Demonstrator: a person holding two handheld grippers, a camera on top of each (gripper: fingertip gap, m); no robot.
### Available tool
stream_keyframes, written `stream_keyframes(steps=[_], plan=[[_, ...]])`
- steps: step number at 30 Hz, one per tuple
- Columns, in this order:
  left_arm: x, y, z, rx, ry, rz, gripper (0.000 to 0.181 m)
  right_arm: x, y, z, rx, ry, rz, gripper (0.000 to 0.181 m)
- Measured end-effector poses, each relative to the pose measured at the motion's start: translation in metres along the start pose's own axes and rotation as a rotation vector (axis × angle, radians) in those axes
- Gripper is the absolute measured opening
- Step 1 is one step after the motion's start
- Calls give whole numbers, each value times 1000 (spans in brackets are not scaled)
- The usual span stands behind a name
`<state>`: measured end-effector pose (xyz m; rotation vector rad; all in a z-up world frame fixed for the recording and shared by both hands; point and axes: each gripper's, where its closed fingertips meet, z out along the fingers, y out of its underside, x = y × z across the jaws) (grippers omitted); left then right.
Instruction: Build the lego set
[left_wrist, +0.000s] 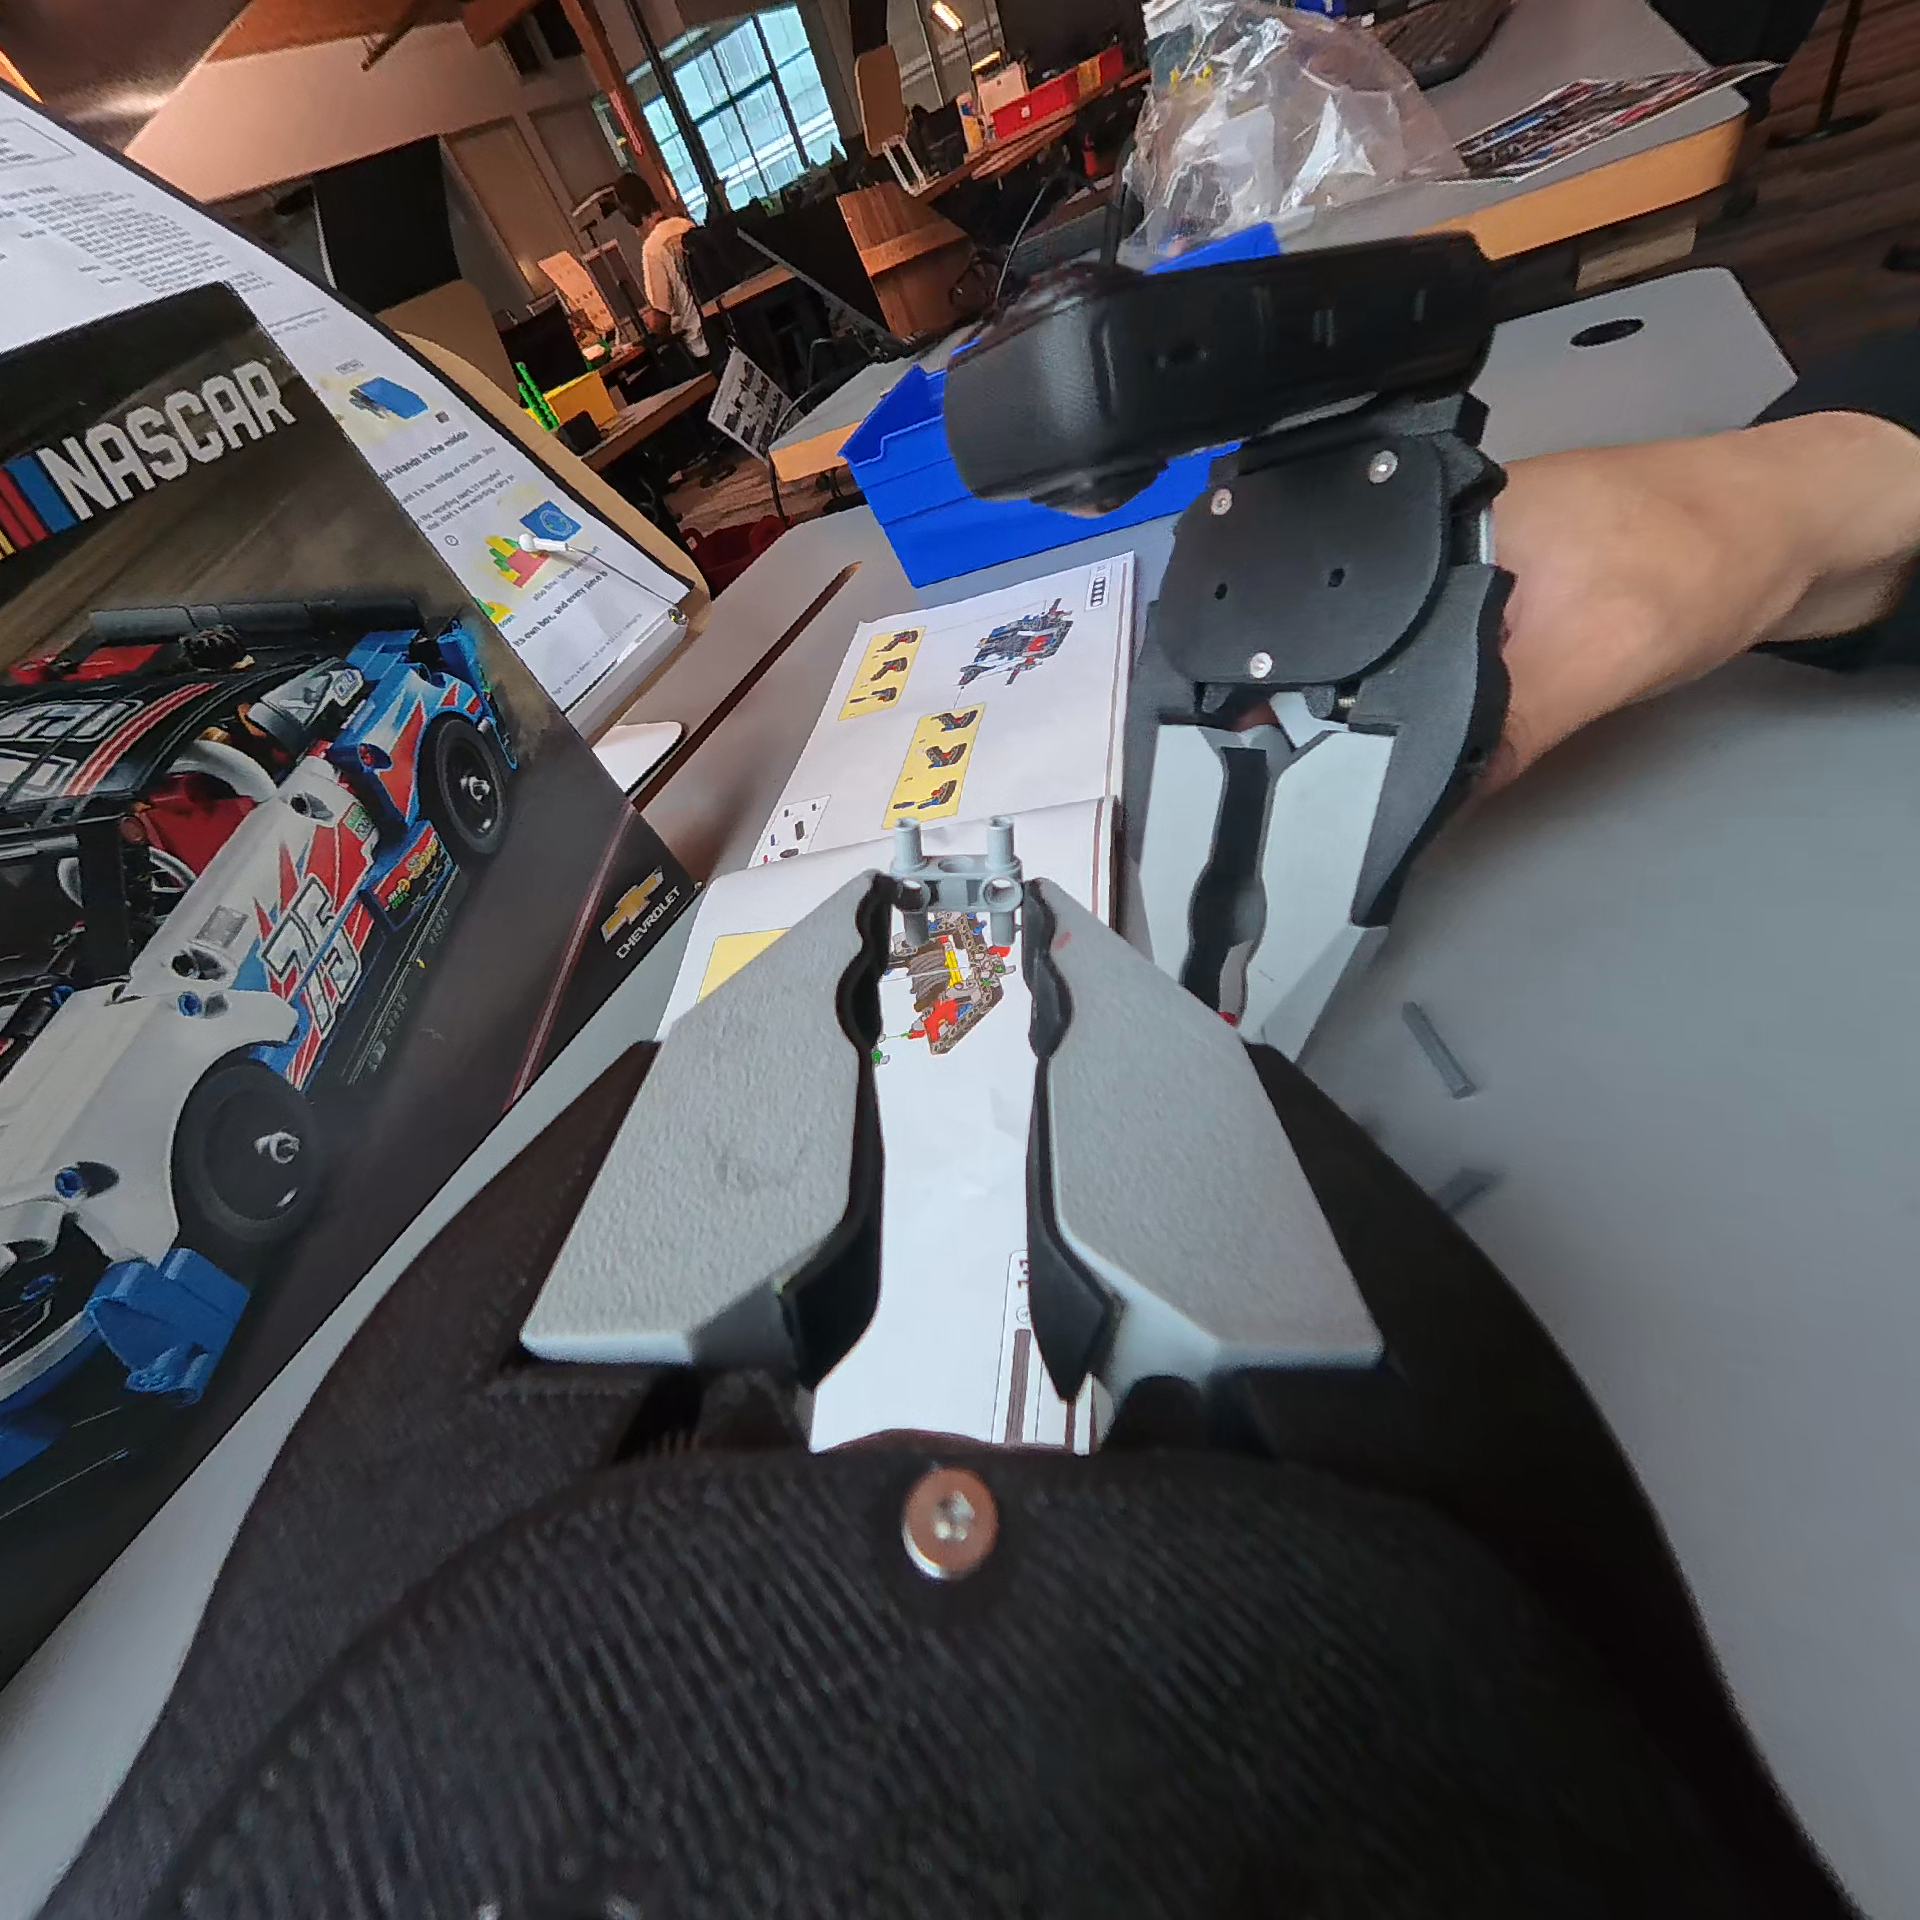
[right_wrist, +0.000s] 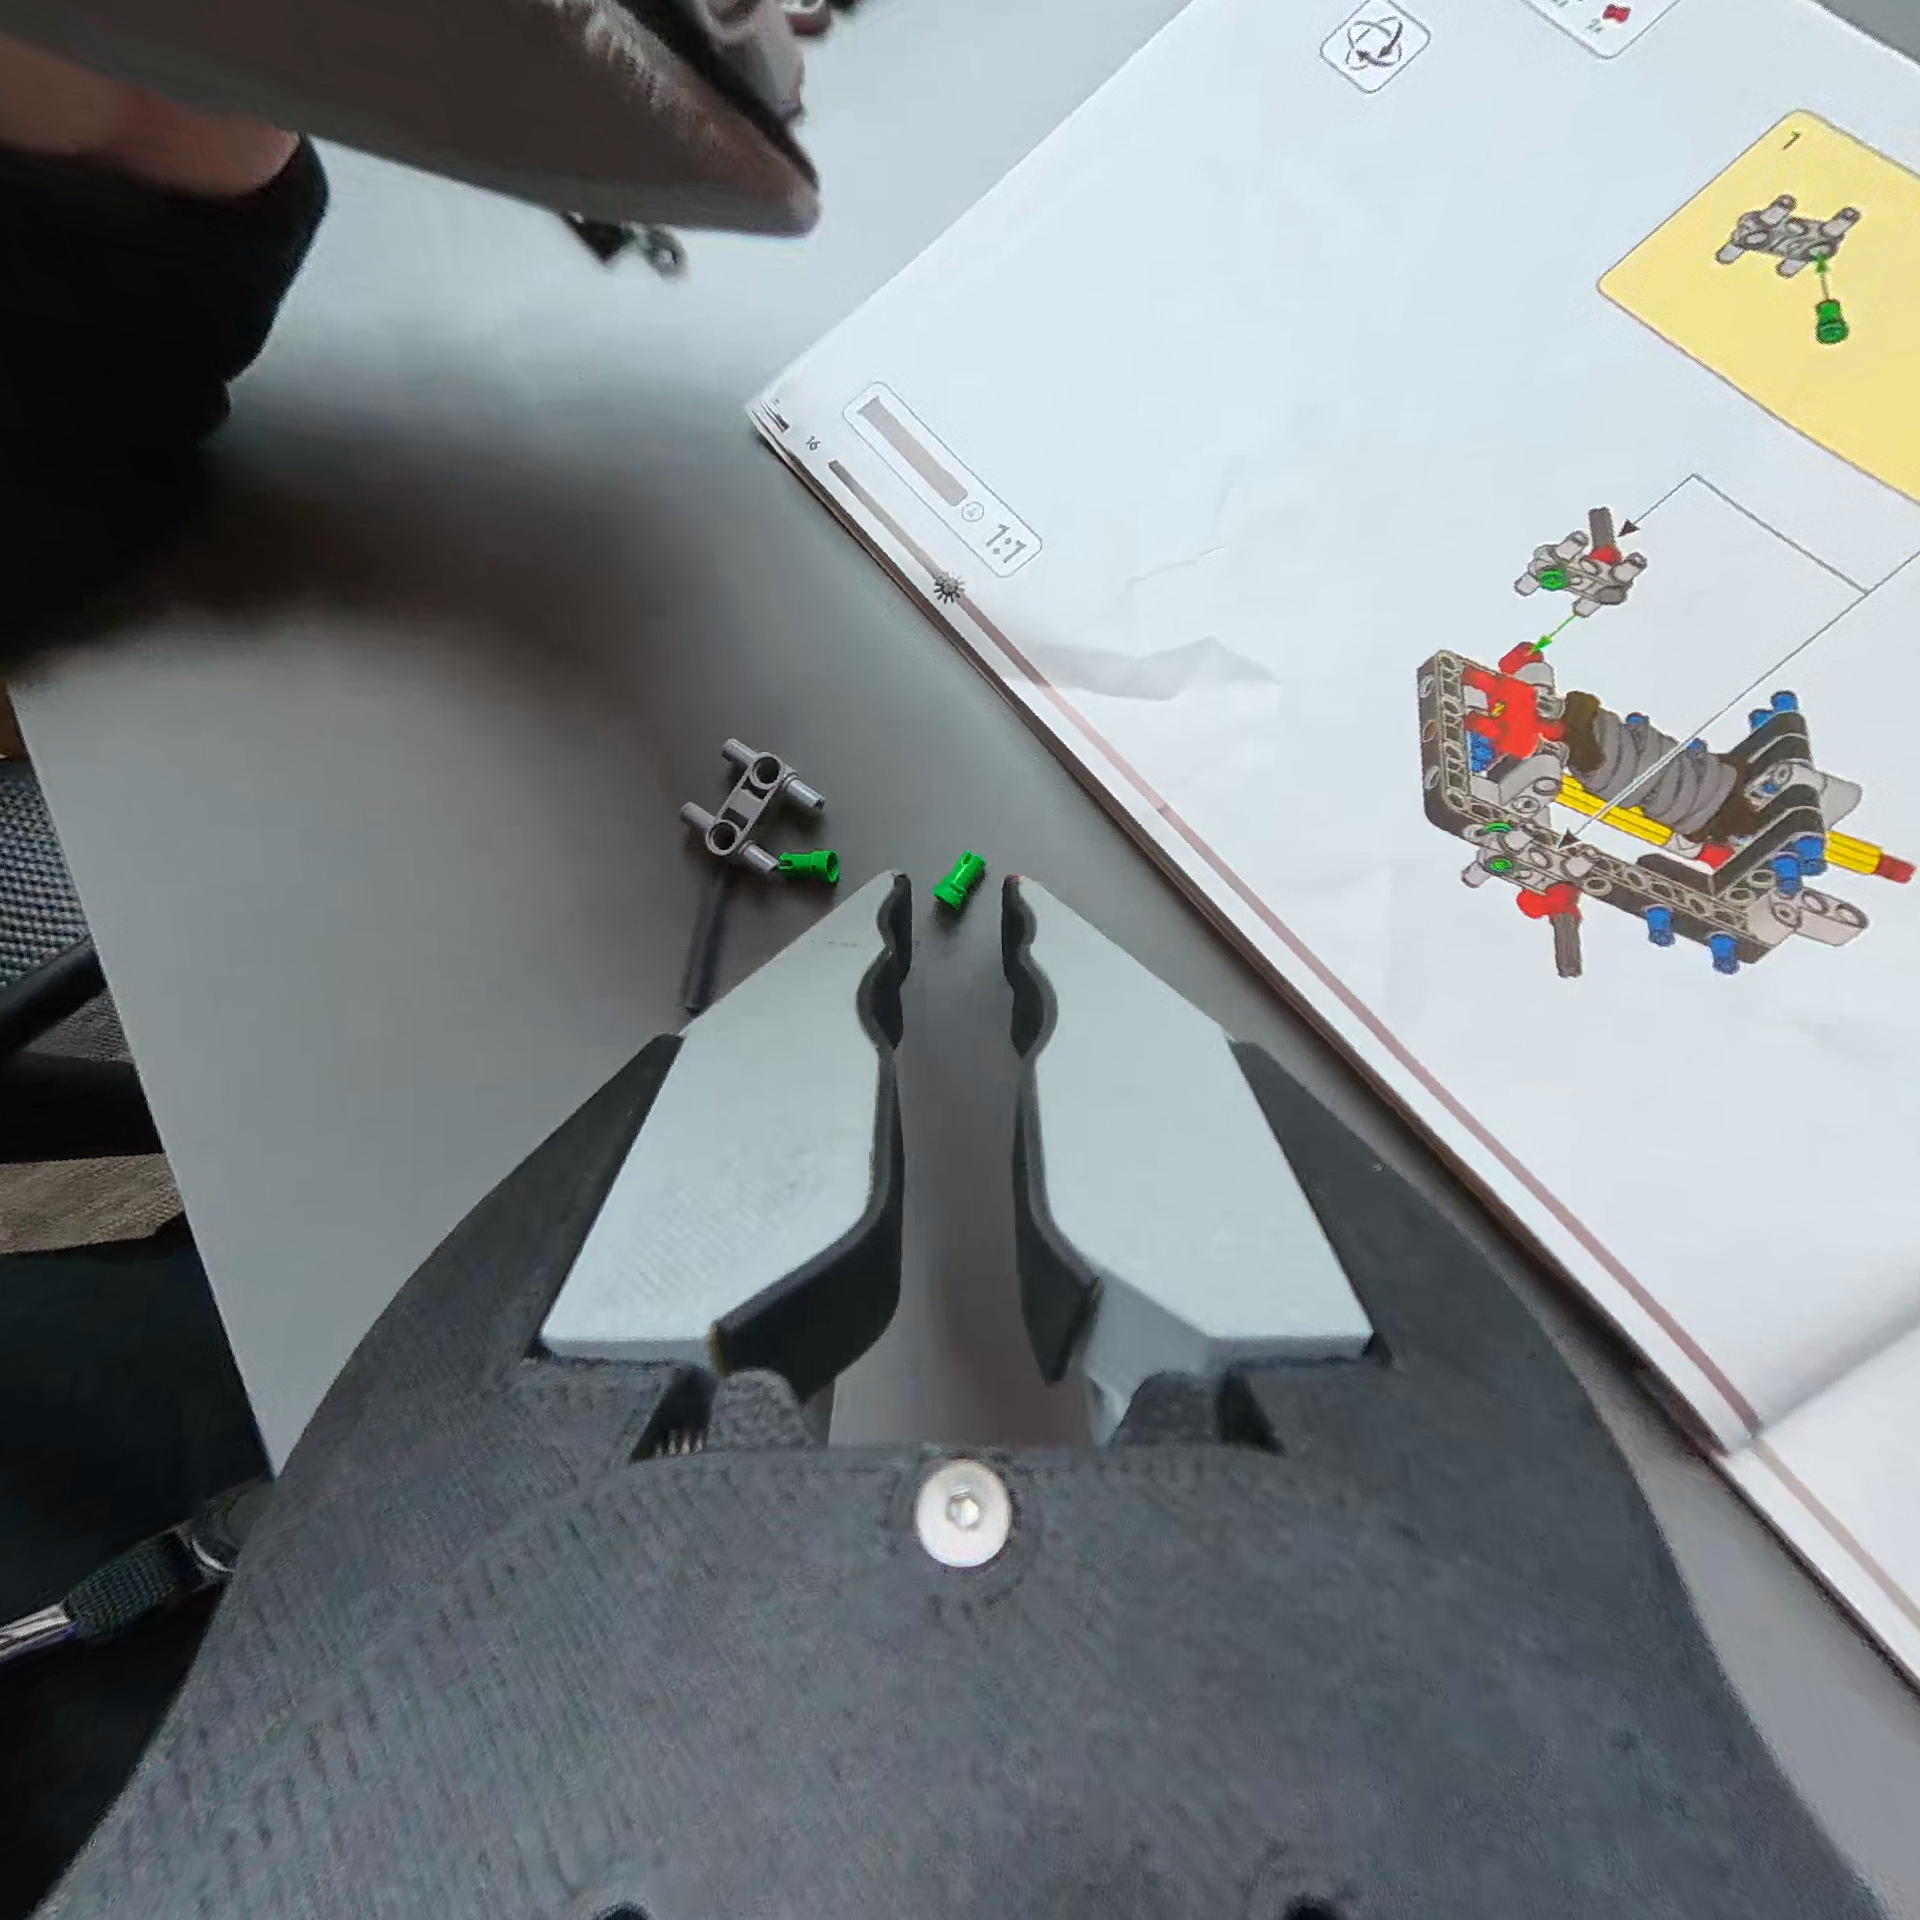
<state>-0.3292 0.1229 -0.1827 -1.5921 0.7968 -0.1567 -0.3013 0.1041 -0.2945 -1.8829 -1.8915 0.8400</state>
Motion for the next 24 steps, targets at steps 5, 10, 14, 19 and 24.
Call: stream_keyframes(steps=[5, 10, 14, 19, 24], plan=[[1, 0, 0, -7, 2, -1, 23, 0, 3, 6, -7, 52, -25, 20], [2, 0, 1, -7, 9, 0, 22, 4, 3, 8, 2, 89, -53, 12], [3, 0, 1, -4, 15, 0, 22, 3, 6, 7, 5, 98, -109, 9], [11, 4, 4, -20, 59, 4, 23, 5, 7, 6, 13, 118, -186, 2], [12, 9, 6, -42, 67, -2, 22, 3, 7, 5, 25, 75, -152, 13]])
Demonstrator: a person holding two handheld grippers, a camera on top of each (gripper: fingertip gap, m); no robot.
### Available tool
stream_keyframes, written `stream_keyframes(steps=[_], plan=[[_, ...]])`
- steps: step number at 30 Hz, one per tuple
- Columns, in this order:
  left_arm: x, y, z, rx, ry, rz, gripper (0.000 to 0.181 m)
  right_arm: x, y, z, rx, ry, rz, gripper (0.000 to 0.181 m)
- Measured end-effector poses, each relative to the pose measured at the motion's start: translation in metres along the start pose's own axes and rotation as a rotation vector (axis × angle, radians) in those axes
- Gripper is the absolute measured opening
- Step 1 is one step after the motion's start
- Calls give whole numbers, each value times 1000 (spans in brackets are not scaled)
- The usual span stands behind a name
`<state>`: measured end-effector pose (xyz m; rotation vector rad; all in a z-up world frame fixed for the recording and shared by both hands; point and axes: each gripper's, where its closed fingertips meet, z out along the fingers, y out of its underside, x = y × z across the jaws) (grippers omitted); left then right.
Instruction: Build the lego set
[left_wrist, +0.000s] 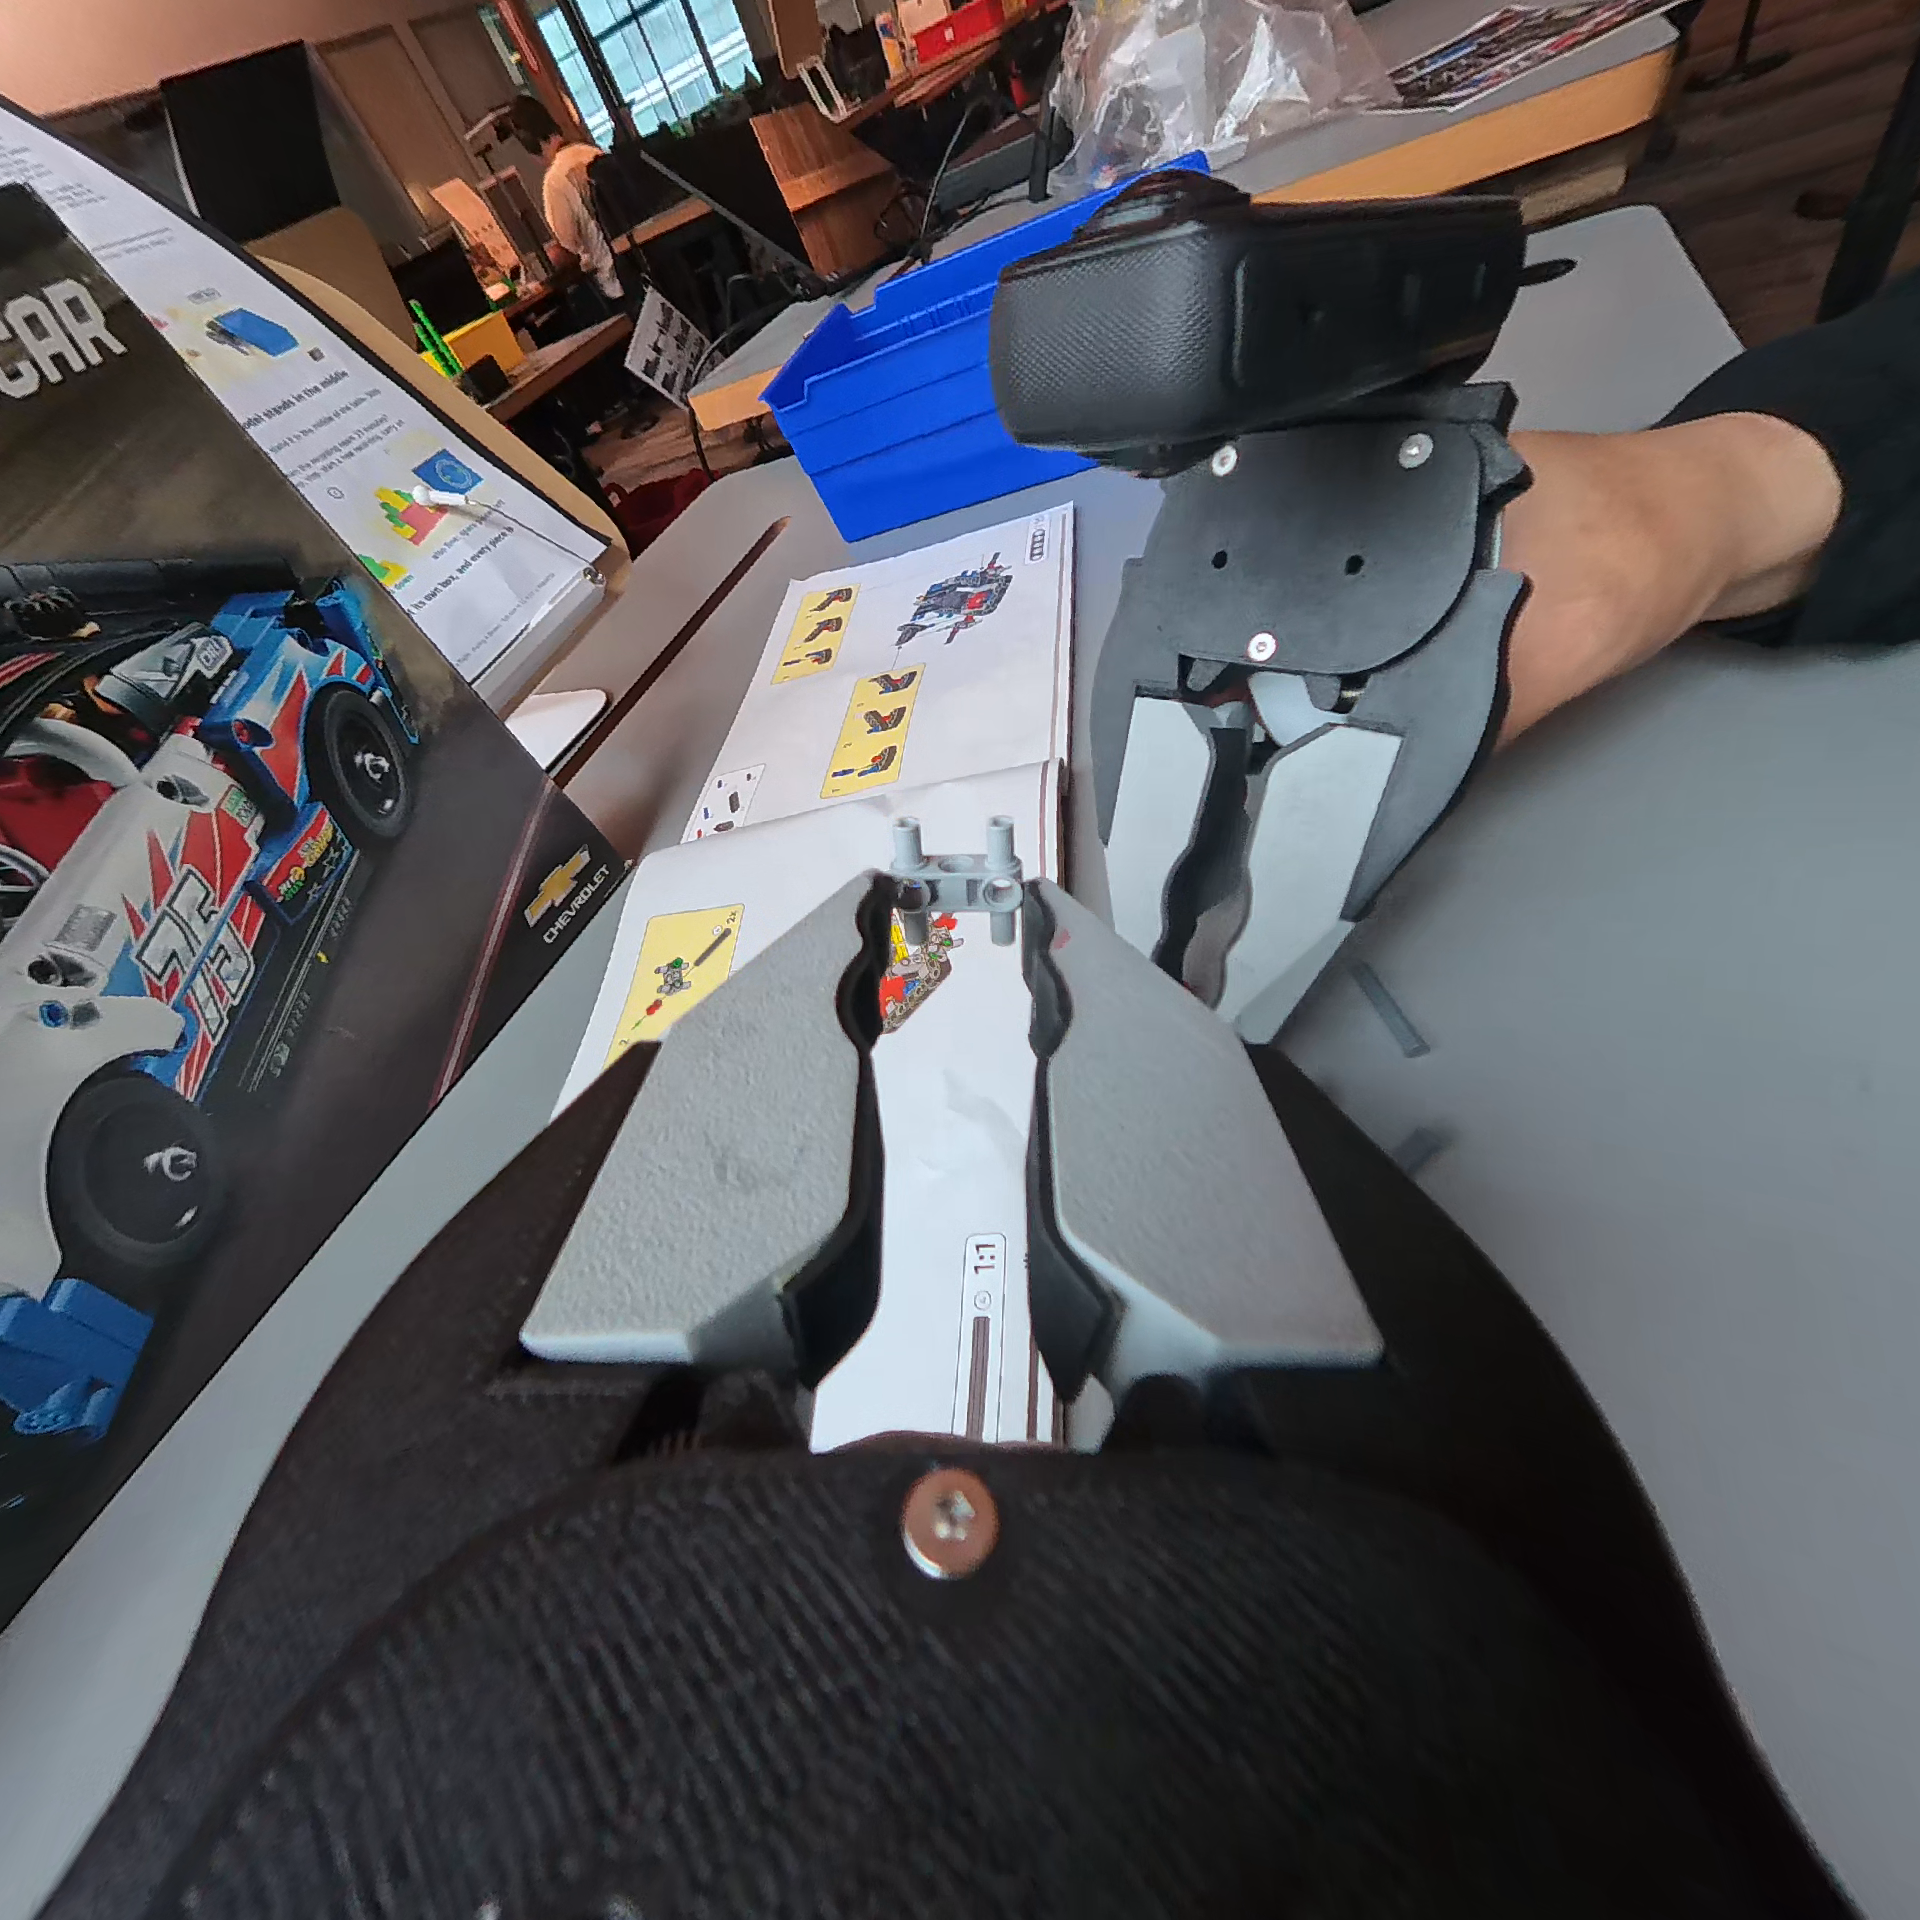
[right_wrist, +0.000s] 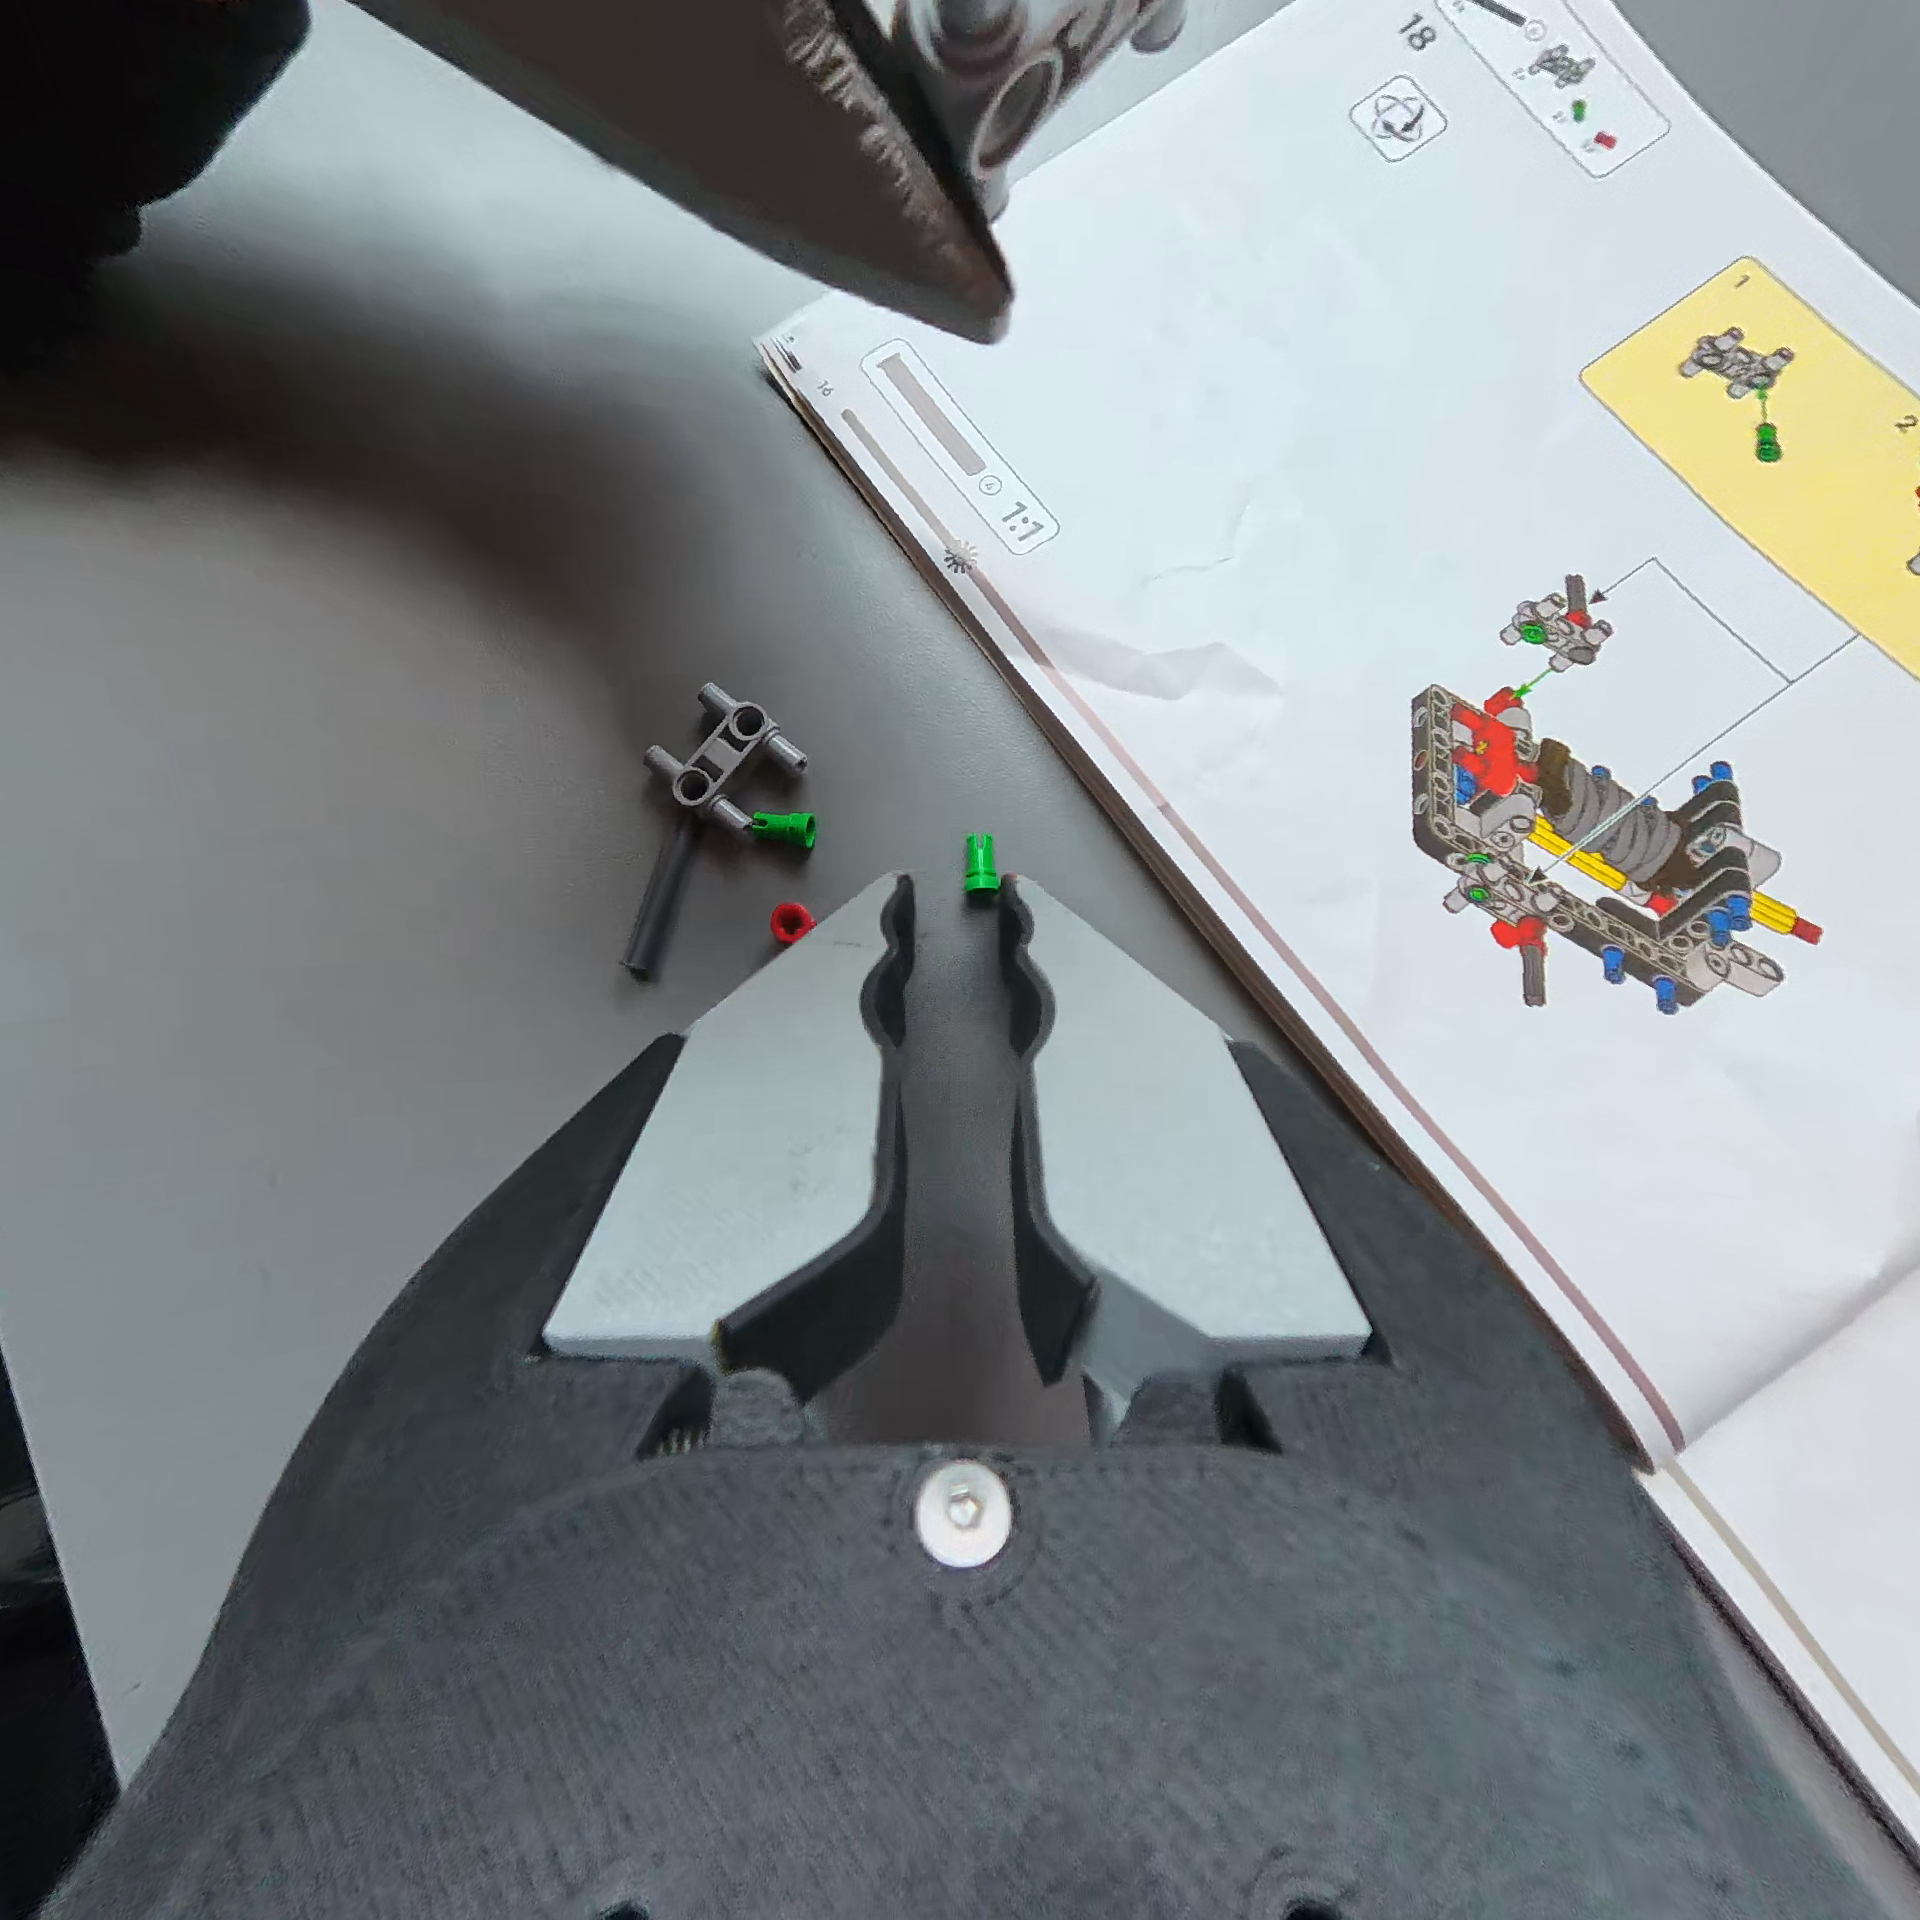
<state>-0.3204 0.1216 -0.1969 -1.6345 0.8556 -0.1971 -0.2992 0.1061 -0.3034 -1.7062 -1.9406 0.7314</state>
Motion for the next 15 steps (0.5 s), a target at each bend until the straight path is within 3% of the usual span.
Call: stream_keyframes(steps=[3, 15], plan=[[0, 1, 0, -1, 2, -6, 23, 3, 0, 1, 3, 12, -5, 6], [1, 1, 0, -3, 8, -2, 23, 5, -2, 1, 2, 18, -42, 8]])
